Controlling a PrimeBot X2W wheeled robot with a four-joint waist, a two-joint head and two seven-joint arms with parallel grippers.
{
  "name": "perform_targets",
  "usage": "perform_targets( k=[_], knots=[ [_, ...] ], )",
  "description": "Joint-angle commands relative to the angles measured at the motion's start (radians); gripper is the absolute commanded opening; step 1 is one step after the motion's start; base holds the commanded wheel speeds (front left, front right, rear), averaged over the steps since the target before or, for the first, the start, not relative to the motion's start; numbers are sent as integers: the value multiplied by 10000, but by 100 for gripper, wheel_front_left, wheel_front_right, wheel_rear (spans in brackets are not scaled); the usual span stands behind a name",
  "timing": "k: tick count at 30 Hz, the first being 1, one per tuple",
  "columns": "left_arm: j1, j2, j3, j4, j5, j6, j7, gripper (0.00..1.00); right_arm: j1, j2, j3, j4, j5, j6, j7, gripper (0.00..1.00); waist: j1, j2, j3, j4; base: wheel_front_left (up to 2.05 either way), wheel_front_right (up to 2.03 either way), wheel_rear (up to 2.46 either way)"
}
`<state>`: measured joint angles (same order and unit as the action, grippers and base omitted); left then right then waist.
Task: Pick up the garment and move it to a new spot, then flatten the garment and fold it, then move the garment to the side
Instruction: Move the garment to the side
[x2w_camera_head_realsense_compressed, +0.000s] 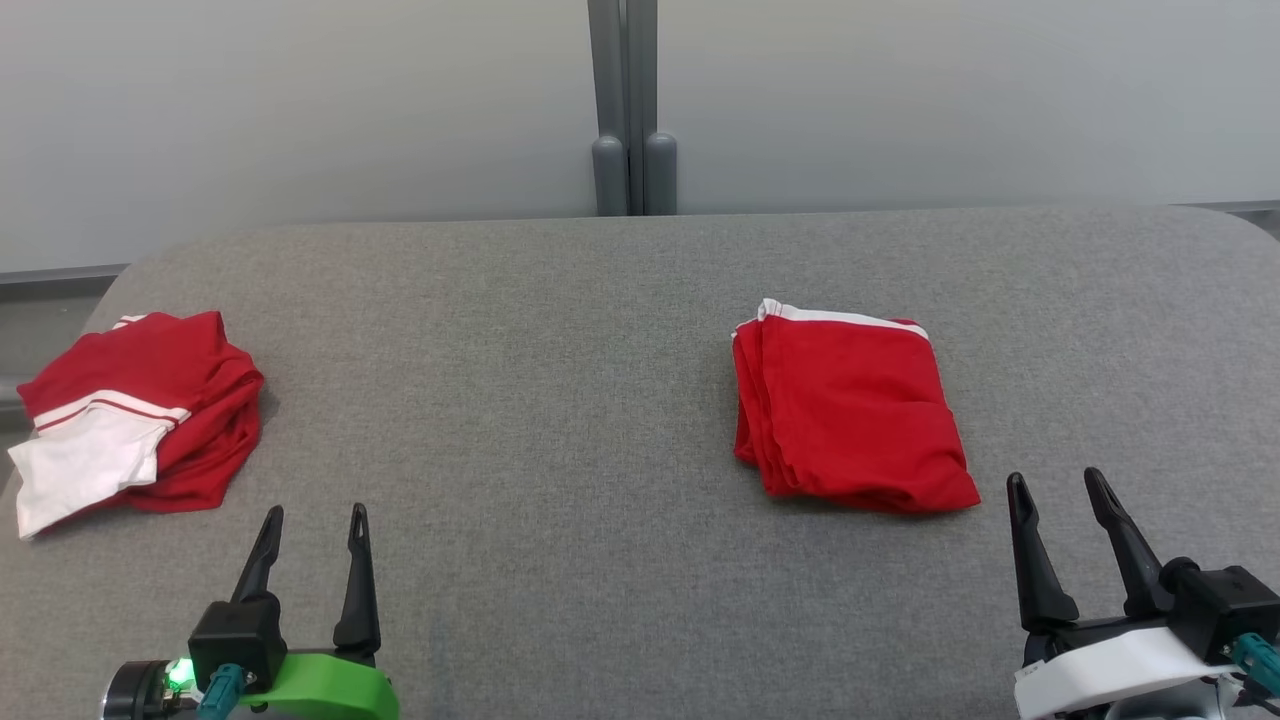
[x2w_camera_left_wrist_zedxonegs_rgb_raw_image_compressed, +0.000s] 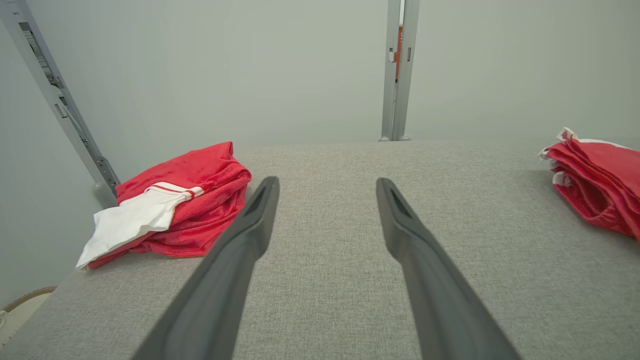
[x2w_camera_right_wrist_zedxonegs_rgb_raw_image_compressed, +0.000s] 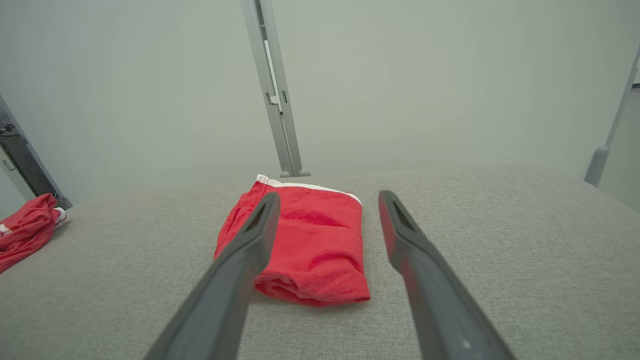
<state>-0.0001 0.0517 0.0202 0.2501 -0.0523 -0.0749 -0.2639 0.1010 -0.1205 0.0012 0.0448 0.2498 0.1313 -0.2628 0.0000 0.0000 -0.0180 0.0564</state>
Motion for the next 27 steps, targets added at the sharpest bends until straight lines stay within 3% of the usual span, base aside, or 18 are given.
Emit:
perform_targets(
  k=[1,27],
  knots=[
    [113,75,0,10,39,-46,-5,100,80,-10,2,38,-62,-12,-28,100,0,0,-6,2,0,0,0],
    [164,55,54,-33,8,-95,-5,100,-69,-8,48,132,-46,-12,-28,100,0,0,-38,-7,0,0,0]
  ],
)
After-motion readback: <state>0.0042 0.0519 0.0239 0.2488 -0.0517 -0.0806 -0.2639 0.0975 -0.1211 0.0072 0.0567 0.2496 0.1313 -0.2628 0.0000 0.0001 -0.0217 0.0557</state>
